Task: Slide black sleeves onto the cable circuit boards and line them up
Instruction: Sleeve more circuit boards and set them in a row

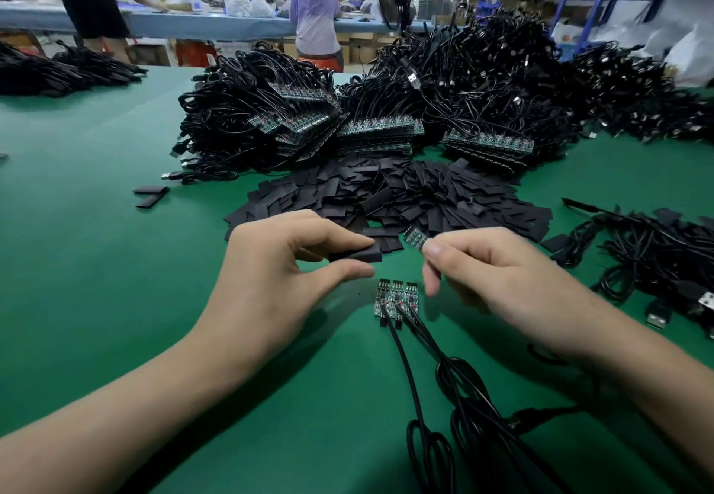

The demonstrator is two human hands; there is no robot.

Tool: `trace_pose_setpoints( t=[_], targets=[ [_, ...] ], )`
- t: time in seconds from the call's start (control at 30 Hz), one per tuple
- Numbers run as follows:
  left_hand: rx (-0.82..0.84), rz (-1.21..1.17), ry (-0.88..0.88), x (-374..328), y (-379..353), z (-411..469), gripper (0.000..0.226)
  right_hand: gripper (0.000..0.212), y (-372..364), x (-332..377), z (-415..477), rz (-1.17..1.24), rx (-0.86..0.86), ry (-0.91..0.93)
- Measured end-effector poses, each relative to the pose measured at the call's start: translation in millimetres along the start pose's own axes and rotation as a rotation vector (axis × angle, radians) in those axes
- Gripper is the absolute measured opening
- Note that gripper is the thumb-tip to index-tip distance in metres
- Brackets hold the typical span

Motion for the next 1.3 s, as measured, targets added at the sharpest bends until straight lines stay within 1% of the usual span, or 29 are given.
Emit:
trace_pose_setpoints(
  t=[0.13,0.4,0.57,0.67,0.77,0.83,0.93,1.03,1.1,1.17,1.23,1.3],
  targets=[
    [0.024,0.044,-0.054,-3,0,1,0.02,0.045,-8,1,0,-0.012,0.13,0.0],
    [0.106,0.074,-0.16,-3,1,-1,0.017,0.048,-12,1,-2,-0.119,0.217,0.044],
    [0.23,0.142,-0.357,-4,-1,0,0.016,0.046,-12,3,-2,-0.187,0.236,0.065],
    [0.209,0.219,-0.466,-4,-1,0,0.015,0.047,-12,2,-2,-0.124,0.24,0.027],
    [0.179,0.261,-0.521,-4,-1,0,0.014,0.047,-13,1,-2,-0.059,0.252,-0.007],
    [0.175,0.229,-0.507,-4,-2,0,0.014,0.047,-15,1,-2,-0.044,0.249,-0.01],
    [0.211,0.111,-0.402,-4,-3,-3,0.019,0.045,-16,5,-3,-0.054,0.233,0.025],
    [0.217,0.079,-0.357,-5,-4,-4,0.021,0.043,-18,7,-4,-0.067,0.217,0.042],
    [0.186,0.07,-0.337,-6,-4,-3,0.02,0.044,-18,7,-3,-0.026,0.186,0.037],
    [0.146,0.06,-0.3,-6,-3,-2,0.019,0.045,-12,7,-1,0.0,0.117,0.024],
    [0.107,0.053,-0.255,-6,-2,-2,0.02,0.038,-5,6,2,-0.012,0.072,0.012],
    [0.083,0.049,-0.22,-6,-2,-2,0.02,0.032,-1,6,3,-0.028,0.077,0.001]
  ],
)
Point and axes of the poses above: each hand's wrist, its own z-axis towards the middle knuckle, its own y-axis out of the back of the hand, x = y × z, the point moved 3 cm from there along z, towards the middle knuckle, and after that the axes turned 10 degrees about -x, right-handed, at the moved point
